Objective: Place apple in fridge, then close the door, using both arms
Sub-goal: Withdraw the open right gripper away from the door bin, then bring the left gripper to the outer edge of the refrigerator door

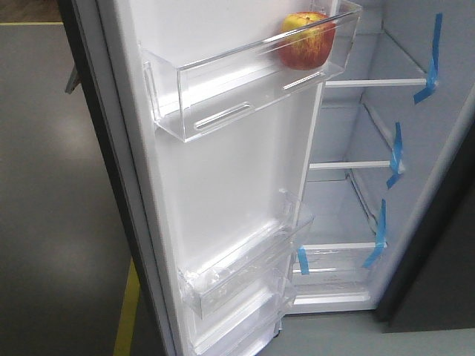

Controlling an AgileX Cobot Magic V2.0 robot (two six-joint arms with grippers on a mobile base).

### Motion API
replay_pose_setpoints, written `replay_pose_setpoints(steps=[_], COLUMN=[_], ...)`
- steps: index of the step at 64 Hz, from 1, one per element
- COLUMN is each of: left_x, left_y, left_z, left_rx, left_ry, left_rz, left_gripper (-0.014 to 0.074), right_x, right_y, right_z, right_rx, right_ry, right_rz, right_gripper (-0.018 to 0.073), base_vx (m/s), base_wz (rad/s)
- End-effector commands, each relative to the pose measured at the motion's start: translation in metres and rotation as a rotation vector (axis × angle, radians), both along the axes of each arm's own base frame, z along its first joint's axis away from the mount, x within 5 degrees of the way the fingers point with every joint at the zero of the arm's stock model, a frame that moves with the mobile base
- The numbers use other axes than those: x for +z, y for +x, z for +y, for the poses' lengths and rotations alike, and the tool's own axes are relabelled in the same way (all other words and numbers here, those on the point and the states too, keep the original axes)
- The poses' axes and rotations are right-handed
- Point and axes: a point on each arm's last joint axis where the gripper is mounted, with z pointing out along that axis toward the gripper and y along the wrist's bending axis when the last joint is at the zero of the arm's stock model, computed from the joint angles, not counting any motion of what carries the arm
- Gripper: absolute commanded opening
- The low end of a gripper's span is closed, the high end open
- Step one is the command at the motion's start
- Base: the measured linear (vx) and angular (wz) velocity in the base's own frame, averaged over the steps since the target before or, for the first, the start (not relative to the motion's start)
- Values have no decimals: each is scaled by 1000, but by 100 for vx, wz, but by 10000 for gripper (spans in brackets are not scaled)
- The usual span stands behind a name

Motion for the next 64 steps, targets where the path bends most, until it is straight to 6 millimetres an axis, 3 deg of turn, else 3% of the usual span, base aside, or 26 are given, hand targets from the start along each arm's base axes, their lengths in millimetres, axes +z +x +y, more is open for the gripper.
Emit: replay_pose_setpoints(steps=[1,15,27,49,64], left_x=[13,16,15,-1,-10], left_y=[27,84,111,133,136], left_z=[-4,-14,-20,-33,-42], left_rx=[-66,-222,-330,-540,-676], left_ry=[-25,-95,-117,-203,-188], left_rz=[9,66,57,23,34], left_gripper=[-6,3,76,366,395], right_x=[11,11,11,12,14], right_y=[2,2,2,1,2], right_z=[-2,-2,-2,-2,-2], right_rx=[-28,-28,-28,-26,-29], right_ry=[40,40,40,54,73], right_rz=[-51,-51,-52,-56,-67], right_gripper=[-1,-1,-2,19,23], base_vx=[0,0,0,0,0], base_wz=[0,0,0,0,0])
